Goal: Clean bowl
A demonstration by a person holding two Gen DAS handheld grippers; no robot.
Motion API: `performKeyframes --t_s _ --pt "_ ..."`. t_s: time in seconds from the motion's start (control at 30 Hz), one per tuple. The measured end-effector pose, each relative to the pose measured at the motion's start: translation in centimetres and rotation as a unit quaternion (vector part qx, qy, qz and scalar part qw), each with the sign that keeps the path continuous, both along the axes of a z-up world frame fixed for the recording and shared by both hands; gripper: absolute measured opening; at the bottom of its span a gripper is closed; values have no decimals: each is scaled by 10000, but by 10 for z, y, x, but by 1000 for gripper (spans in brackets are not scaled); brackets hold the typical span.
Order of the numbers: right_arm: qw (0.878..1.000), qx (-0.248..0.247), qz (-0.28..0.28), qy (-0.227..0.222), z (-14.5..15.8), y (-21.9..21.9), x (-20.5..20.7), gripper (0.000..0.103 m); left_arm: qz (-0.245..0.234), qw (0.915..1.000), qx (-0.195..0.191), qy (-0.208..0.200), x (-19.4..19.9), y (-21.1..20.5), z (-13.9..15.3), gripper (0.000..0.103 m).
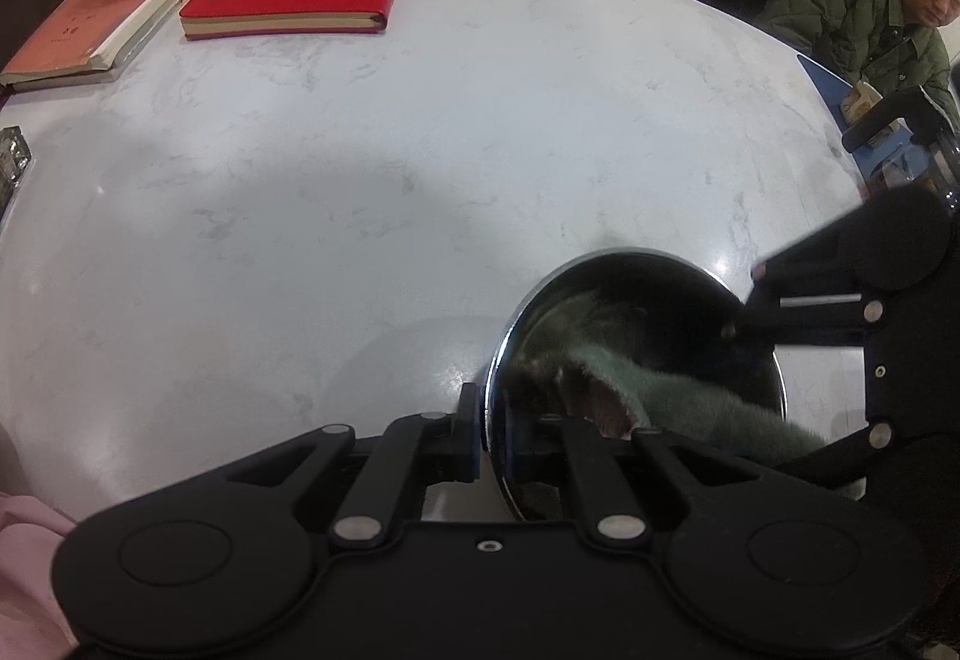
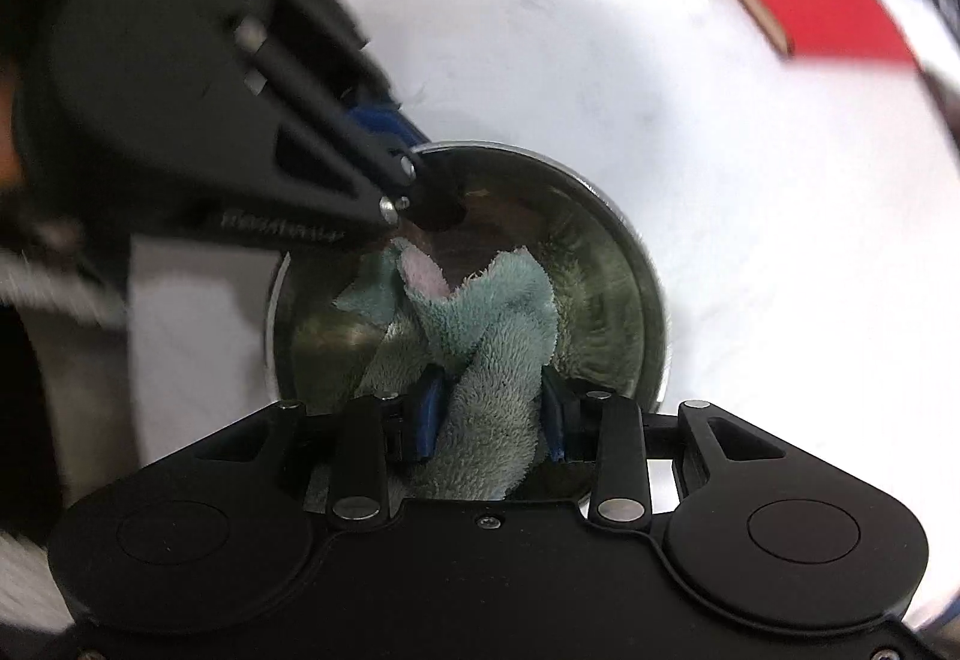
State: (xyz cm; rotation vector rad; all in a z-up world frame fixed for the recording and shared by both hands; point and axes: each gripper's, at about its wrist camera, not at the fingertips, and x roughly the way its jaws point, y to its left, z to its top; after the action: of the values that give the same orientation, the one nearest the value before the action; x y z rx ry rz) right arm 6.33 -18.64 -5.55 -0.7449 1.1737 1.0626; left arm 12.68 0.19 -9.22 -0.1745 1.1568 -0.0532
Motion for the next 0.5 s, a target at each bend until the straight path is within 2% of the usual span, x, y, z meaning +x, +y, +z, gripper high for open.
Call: performKeyframes --t_s 0.07,0.13,0.17,0.27,0.3,0.37,0.4,0.43,0.5 --pt "9981 174 -400 439 0 -9 3 32 -7 10000 -12 -18 -1 0 0 7" --pt "9912 406 -956 821 2 -23 7 33 -14 10000 -34 -21 -1 1 0 7" --pt "9878 477 -1177 898 4 -29 7 37 -8 10000 -57 -21 -1 2 0 7" --pt "9764 856 -1778 876 19 -54 -1 41 17 9999 -167 -24 -1 6 -1 7" --pt "9686 1098 -2044 889 22 -55 10 49 26 9998 -187 -24 0 6 -1 7" --pt "9489 1613 -2575 856 21 -43 52 52 44 9997 -218 -26 0 7 -1 7" --pt "9367 1854 -2854 822 24 -47 58 52 41 9997 -229 -30 1 8 -2 7" --pt "9210 2071 -3204 790 27 -61 54 54 43 9997 -242 -33 1 9 -2 8" --pt "8893 2291 -3874 809 14 -69 73 54 75 9996 -271 -28 2 10 -2 8"
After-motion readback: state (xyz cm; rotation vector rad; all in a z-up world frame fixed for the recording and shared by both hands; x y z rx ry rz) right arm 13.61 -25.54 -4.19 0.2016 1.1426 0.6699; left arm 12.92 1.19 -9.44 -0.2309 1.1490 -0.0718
